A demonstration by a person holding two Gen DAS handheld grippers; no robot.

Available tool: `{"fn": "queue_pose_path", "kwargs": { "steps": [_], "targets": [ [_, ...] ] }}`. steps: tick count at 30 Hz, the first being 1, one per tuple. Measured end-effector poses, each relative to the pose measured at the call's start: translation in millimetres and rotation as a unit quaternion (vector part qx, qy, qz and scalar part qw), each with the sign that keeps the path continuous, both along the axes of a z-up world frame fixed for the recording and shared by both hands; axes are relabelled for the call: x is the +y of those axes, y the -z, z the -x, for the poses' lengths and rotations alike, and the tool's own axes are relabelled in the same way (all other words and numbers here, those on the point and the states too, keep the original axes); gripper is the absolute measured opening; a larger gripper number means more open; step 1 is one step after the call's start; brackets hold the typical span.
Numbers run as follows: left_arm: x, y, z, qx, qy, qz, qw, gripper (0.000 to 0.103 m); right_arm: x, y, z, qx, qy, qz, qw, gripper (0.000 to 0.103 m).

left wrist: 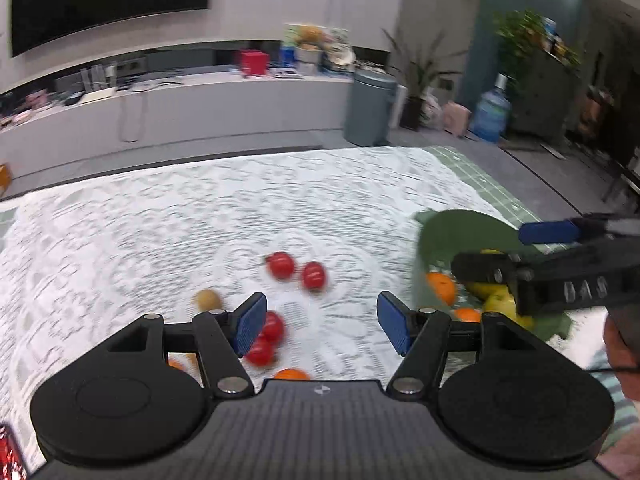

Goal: Organize fruits
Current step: 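Withdraw both open tools from the colander toward the remaining fruit, then grasp an orange with the left tool while the right tool grasps another orange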

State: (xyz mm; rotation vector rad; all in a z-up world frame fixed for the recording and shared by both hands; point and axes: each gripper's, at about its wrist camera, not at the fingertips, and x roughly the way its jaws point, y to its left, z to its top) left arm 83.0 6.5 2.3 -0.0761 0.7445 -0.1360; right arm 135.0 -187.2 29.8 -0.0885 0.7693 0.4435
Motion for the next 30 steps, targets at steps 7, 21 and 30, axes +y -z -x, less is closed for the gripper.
{"fn": "queue_pose_path", "kwargs": {
  "steps": [7,21,30],
  "targets": [
    [38,13,19,0.025,-0.054,0.007,0.9982,0.074,46,15,33,-0.005,-0.06,0.012,0.998,0.096],
    [82,46,44,0.072,-0.099,0.055,0.9909,0.064,87,49,52,0.026,-0.142,0.048,0.988,0.064],
    [94,53,35,0.081,-0.118,0.046,0.9886,0.064,99,66,32,0.082,-0.136,0.024,0.987,0.053]
  ]
}}
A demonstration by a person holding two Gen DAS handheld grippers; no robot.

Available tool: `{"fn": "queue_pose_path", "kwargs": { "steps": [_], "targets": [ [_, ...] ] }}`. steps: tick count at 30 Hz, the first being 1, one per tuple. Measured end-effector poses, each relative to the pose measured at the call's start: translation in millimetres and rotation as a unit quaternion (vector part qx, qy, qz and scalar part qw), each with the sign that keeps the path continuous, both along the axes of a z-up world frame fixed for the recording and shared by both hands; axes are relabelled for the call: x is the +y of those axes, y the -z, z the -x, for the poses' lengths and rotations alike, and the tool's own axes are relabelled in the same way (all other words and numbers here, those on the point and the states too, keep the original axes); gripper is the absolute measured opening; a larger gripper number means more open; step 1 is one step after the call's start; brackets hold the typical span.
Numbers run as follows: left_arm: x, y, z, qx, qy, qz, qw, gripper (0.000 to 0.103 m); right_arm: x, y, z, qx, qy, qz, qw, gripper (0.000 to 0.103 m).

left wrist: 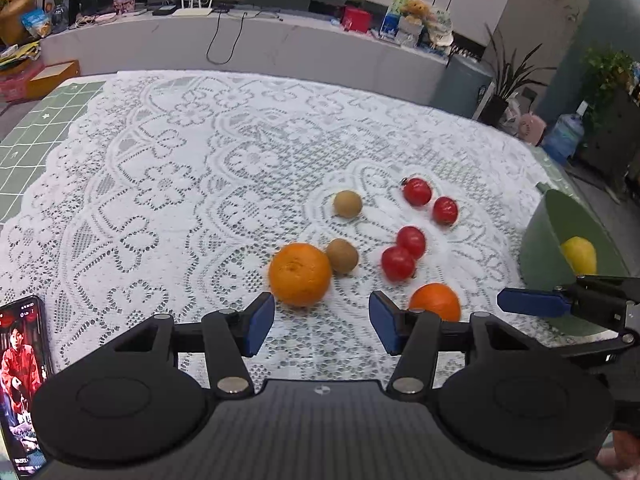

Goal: Organize fruits
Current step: 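Grasp an orange with the left tool while the right tool grasps another orange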

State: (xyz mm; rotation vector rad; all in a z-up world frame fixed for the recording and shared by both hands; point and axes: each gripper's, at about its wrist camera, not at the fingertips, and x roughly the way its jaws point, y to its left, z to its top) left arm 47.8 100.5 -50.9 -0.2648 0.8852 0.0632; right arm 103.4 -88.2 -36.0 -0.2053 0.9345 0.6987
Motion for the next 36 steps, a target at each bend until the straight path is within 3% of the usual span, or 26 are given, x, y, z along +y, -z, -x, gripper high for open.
{"fn": "queue_pose_path", "kwargs": {
  "steps": [8,17,21,27,33,36],
  "targets": [
    [6,14,-14,0.03,-0.009,-0.008,0.9995,0.066,12,12,-17,0.038,0.009,0.002,0.999,0.052],
    [8,21,-33,0.043,-0.009,-0.009,0.999,0.066,17,24,-29,0.059,0.011,0.013,0.998,0.045],
    [8,25,-39,0.048,-0.011,-0.01,0.9988,0.066,19,30,-33,0.07,0.01,0.018,0.997,0.036],
    [7,28,-47,0.055,-0.012,-0.007,0.9984,0.066,19,32,-35,0.072,0.004,0.013,0.997,0.036],
    [5,31,-52,0.062,-0.011,-0.017,0.9979,0.052,18,33,-36,0.074,-0.001,0.011,0.997,0.036],
    [7,32,-53,0.068,-0.013,-0.016,0.9974,0.051,18,33,-35,0.073,-0.003,0.01,0.997,0.036]
  ]
}}
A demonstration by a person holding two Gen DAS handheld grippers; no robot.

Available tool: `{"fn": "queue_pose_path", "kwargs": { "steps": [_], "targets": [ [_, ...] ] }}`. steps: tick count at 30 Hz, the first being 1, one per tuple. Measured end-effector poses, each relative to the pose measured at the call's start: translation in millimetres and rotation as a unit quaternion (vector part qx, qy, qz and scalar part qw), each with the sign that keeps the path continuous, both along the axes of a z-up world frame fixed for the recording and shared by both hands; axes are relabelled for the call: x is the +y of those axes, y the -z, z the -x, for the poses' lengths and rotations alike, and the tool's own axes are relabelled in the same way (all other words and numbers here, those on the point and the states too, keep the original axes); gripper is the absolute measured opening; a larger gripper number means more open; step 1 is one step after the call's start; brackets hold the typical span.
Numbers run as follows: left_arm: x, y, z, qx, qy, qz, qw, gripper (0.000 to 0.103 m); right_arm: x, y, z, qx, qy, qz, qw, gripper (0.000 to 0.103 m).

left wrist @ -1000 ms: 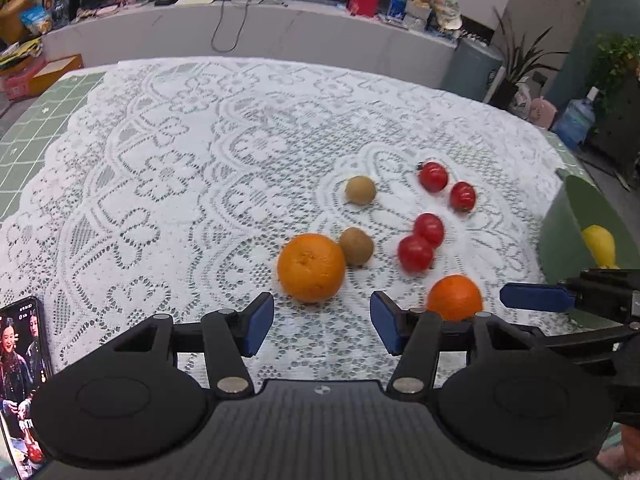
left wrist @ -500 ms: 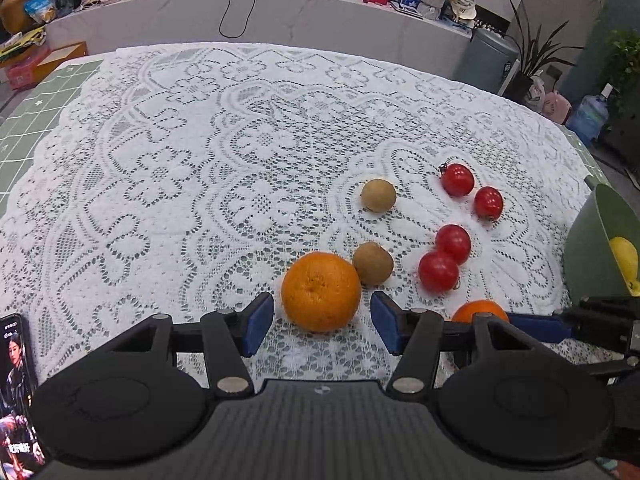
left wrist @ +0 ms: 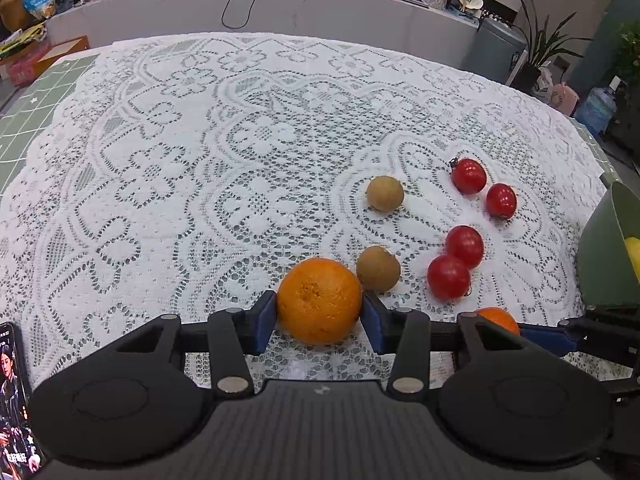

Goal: Organize fruits
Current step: 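Grasp an orange with the left tool while the right tool grasps another orange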

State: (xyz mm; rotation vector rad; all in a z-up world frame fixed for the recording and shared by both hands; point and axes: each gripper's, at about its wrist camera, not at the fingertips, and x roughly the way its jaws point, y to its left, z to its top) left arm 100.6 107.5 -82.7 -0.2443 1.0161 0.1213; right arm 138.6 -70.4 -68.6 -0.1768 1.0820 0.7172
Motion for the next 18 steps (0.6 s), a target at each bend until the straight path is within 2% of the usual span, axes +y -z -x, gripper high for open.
{"fn": "queue_pose_path", "kwargs": {
  "steps": [10,18],
  "targets": [
    [-6,-8,7,0.004,0.004,-0.004,1.0,0.05,-6,-3,3,0.002,0.001,-0.005,1.0,0.035],
    [-20,-24,21,-0.006,0.014,-0.004,0.9999,0.05,-17,-15,11,-0.018,0.001,-0.02,1.0,0.035]
  ]
}}
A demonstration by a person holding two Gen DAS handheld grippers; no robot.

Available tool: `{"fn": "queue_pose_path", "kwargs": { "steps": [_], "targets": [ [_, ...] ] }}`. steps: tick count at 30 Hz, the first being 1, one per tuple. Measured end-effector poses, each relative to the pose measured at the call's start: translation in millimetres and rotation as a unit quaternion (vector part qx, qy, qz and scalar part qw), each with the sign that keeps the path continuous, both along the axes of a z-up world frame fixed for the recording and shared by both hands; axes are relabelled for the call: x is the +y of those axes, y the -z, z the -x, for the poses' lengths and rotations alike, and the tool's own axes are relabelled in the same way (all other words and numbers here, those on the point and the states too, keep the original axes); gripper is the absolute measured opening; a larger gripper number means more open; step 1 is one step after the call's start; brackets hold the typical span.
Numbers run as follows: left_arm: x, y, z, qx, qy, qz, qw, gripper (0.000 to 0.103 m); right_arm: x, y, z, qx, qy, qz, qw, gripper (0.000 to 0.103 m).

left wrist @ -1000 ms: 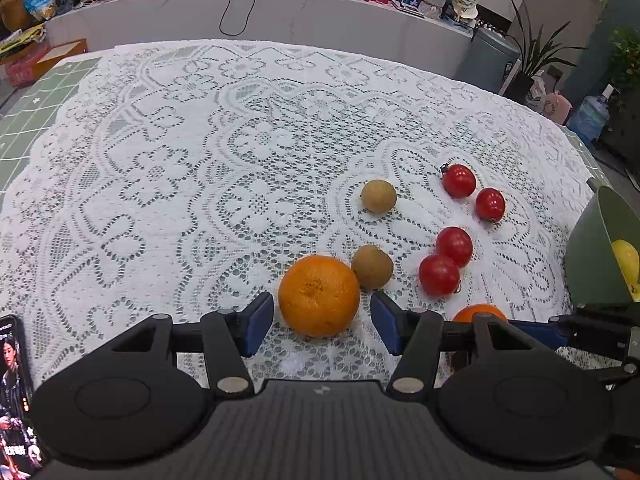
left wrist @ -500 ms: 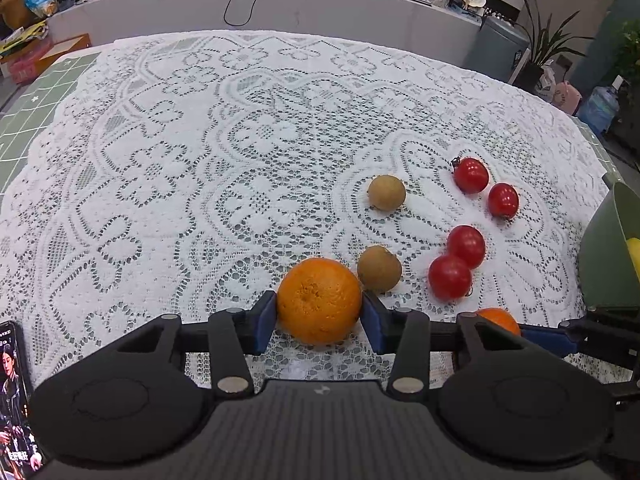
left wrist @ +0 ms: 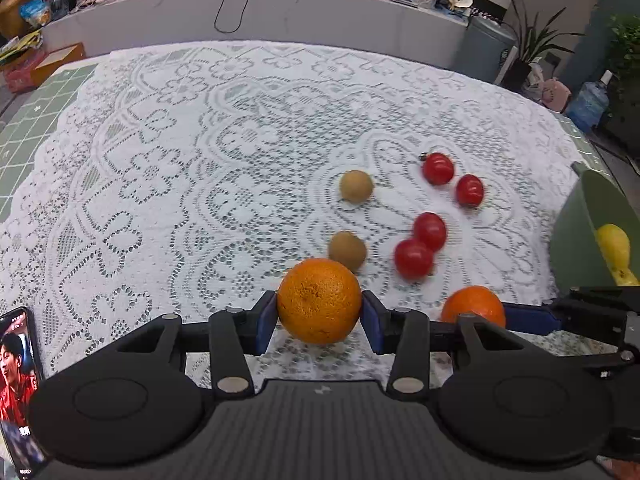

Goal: Organize fruits
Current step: 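Grasp an orange with the left tool while the right tool grasps another orange, then carry both oranges into the green colander and open both tools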

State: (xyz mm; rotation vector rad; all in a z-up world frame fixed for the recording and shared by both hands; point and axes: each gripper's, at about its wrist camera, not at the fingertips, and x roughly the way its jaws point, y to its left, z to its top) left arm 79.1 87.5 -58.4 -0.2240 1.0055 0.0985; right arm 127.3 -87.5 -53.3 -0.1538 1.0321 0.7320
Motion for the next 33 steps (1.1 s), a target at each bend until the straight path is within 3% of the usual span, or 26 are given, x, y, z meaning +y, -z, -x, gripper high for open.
{"fn": "queue_pose_path", "kwargs": {
  "steps": [24,33],
  "targets": [
    [-65,-58,18,-0.067,0.067,-0.001,0.9955,0.05,-64,-56,27,-0.049,0.047,-0.079,0.995,0.035],
    [-92,-76,7,-0.086,0.092,0.003,0.992,0.05,-100,-69,27,-0.071,0.09,-0.075,0.991,0.035]
  ]
}}
